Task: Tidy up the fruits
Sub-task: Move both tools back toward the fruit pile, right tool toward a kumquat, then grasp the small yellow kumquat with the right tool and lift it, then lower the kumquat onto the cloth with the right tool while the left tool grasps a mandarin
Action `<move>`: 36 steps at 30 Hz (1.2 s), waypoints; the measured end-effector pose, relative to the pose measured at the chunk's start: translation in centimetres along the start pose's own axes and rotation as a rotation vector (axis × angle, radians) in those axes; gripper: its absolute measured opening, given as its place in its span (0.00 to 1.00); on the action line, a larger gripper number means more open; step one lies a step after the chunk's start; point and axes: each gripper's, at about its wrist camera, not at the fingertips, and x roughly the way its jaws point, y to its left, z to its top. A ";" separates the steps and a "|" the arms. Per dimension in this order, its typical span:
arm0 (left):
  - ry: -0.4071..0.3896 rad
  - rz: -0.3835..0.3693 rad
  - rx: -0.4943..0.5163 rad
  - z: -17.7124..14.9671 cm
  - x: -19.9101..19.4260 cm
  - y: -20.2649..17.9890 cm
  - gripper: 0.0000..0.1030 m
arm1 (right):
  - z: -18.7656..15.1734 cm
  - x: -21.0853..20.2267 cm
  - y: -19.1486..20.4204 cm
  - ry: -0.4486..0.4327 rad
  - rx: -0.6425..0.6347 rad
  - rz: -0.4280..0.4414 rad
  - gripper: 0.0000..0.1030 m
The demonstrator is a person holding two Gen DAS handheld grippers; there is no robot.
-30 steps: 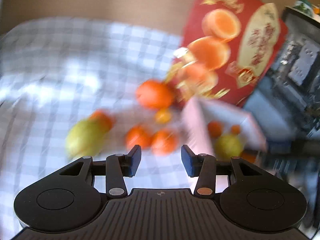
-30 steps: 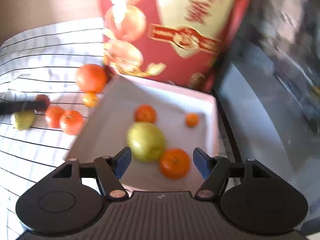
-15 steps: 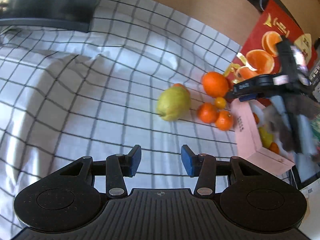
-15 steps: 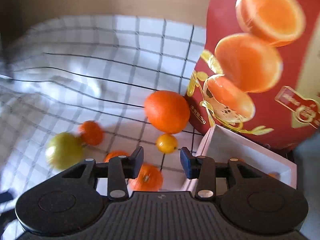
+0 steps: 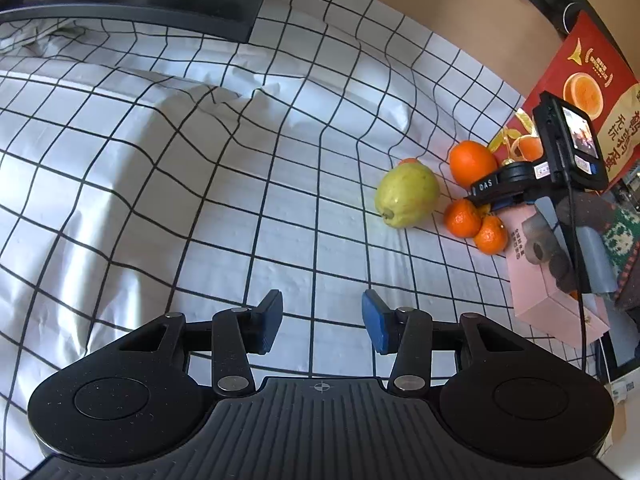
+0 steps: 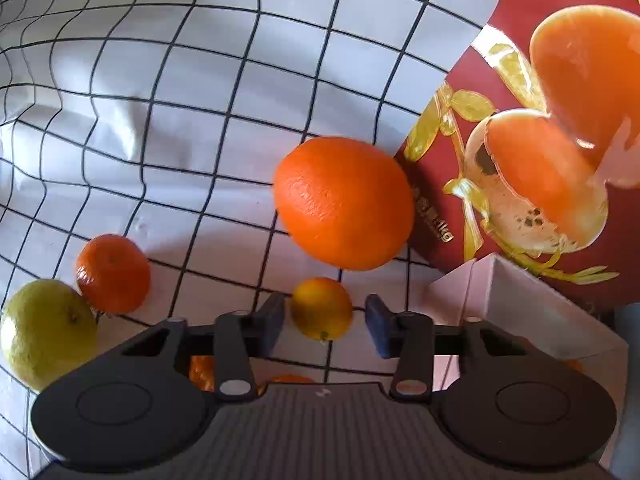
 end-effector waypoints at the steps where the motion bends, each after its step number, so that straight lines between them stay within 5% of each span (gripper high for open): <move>1: 0.001 0.001 0.005 0.0 0.0 -0.1 0.47 | -0.1 -0.1 0.0 0.004 -0.006 0.003 0.31; 17: 0.060 -0.052 0.174 -1.0 2.5 -4.4 0.47 | -8.9 -13.4 -1.0 -0.220 0.044 0.224 0.31; 22: 0.077 -0.074 0.250 -1.1 3.4 -6.7 0.47 | -14.1 -13.5 -1.3 -0.188 0.083 0.284 0.31; 36: 0.007 -0.137 0.490 2.1 5.0 -13.8 0.47 | -23.1 -11.0 -1.1 -0.184 0.130 0.152 0.31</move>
